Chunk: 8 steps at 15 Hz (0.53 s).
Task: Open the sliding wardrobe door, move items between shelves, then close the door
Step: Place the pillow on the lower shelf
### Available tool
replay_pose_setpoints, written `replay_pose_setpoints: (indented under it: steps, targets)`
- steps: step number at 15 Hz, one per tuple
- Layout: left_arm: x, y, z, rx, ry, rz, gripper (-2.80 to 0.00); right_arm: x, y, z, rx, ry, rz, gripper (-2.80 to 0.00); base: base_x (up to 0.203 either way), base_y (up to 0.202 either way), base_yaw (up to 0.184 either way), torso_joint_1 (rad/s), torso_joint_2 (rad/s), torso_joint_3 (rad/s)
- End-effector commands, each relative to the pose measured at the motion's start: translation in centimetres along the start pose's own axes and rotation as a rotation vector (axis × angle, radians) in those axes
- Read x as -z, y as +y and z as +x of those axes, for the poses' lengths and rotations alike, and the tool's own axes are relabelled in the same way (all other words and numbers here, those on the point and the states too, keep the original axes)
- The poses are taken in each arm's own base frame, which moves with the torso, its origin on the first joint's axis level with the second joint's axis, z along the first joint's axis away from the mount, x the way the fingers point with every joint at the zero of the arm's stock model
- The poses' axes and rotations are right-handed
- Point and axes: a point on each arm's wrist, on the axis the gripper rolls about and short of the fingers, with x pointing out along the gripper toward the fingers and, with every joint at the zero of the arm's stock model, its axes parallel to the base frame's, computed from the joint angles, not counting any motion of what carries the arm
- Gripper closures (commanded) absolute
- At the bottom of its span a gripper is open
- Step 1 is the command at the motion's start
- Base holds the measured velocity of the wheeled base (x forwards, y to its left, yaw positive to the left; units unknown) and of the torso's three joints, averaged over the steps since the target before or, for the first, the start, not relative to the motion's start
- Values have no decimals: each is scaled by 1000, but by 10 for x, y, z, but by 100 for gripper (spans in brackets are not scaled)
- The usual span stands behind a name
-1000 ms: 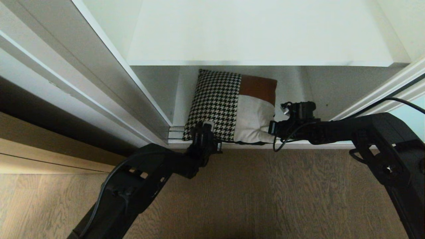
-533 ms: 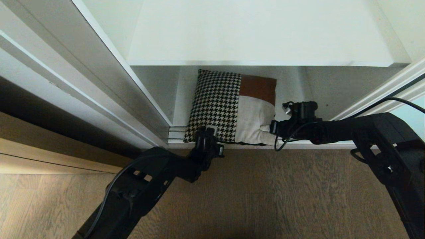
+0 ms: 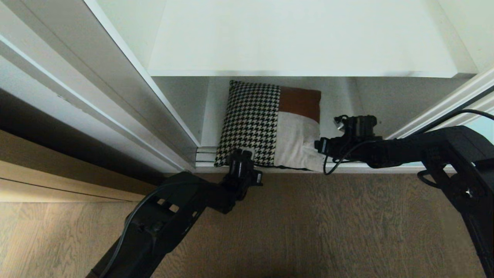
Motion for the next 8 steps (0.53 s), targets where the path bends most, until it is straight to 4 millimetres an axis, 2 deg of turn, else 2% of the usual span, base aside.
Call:
replay_pose_setpoints:
  steps: [1,4,8]
  targets:
    - [-1,0,0,2,-1,1,0,-2,8,-14,-5,-1,-1,-280,0,0,0,0,0,0]
    - [1,-1,0,7,11,3,0,11,15,-32,-17,-8,-21,-280,0,0,0,0,0,0]
    - [-2,0,-1,5,0,1,0,15,32,-63,-27,-6,-47,-280,0,0,0,0,0,0]
